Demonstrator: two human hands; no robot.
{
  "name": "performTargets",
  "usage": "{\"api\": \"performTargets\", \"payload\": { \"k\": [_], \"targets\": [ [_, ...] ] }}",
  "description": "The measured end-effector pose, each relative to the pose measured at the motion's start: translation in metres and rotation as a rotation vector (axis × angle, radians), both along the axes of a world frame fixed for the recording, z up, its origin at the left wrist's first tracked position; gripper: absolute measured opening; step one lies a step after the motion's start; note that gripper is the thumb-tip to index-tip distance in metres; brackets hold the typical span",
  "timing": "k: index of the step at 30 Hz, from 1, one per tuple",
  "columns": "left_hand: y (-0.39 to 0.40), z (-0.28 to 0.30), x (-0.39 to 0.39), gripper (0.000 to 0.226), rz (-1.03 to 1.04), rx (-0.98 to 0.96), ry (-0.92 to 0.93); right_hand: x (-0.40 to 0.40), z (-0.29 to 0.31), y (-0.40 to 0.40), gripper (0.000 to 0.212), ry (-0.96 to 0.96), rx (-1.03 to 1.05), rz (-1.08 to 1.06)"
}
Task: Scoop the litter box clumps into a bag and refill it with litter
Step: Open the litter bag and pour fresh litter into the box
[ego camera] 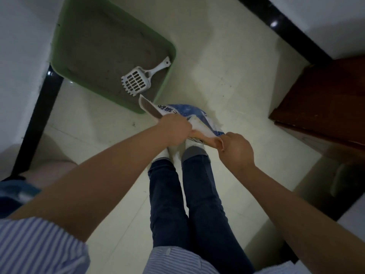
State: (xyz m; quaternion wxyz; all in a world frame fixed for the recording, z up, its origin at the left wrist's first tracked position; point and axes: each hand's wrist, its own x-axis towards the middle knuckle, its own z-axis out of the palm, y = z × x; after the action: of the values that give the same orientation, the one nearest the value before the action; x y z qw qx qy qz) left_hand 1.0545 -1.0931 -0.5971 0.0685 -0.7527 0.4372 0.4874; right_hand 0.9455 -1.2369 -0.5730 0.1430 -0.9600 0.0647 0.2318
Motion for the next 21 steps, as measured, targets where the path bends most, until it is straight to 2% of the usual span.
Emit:
{"api": "performTargets", "payload": {
  "k": [3, 5, 7, 8, 9, 12, 17, 19, 20, 21],
  "targets": [
    [-0.006, 0.006, -0.019, 0.029, 0.009, -0.022, -0.061, -0.022, 0.007, -0.014, 0.021, 0.147, -0.01, -0.024],
    [-0.006, 0.006, -0.029, 0.032, 0.032, -0.026, -0.098, -0.034, 0.008, -0.024, 0.032, 0.312, -0.032, -0.094],
    [-0.003, 0.005, -0.034, 0.033, 0.078, -0.016, -0.143, -0.041, 0.007, -0.033, 0.045, 0.297, 0.011, -0.11],
    [-0.004, 0.006, -0.036, 0.034, 0.092, -0.011, -0.157, -0.041, 0.008, -0.035, 0.05, 0.228, 0.011, -0.108],
    [-0.006, 0.008, -0.039, 0.034, 0.094, -0.008, -0.161, -0.041, 0.009, -0.037, 0.049, 0.191, -0.015, -0.098],
    [-0.021, 0.013, -0.046, 0.031, 0.166, 0.027, -0.131, -0.038, 0.014, -0.036, 0.022, 0.189, 0.003, -0.048],
    [-0.032, 0.031, -0.072, 0.034, 0.372, 0.048, 0.071, -0.036, 0.038, -0.042, 0.024, 0.473, -0.158, 0.129],
    [-0.026, 0.048, -0.083, 0.029, 0.415, 0.02, 0.104, -0.038, 0.057, -0.043, 0.017, 0.376, -0.157, 0.225],
    [-0.02, 0.06, -0.092, 0.027, 0.464, 0.01, 0.123, -0.04, 0.068, -0.042, 0.009, 0.255, -0.144, 0.295],
    [-0.017, 0.073, -0.098, 0.026, 0.52, 0.004, 0.139, -0.041, 0.076, -0.042, 0.01, 0.173, -0.147, 0.348]
  ]
}}
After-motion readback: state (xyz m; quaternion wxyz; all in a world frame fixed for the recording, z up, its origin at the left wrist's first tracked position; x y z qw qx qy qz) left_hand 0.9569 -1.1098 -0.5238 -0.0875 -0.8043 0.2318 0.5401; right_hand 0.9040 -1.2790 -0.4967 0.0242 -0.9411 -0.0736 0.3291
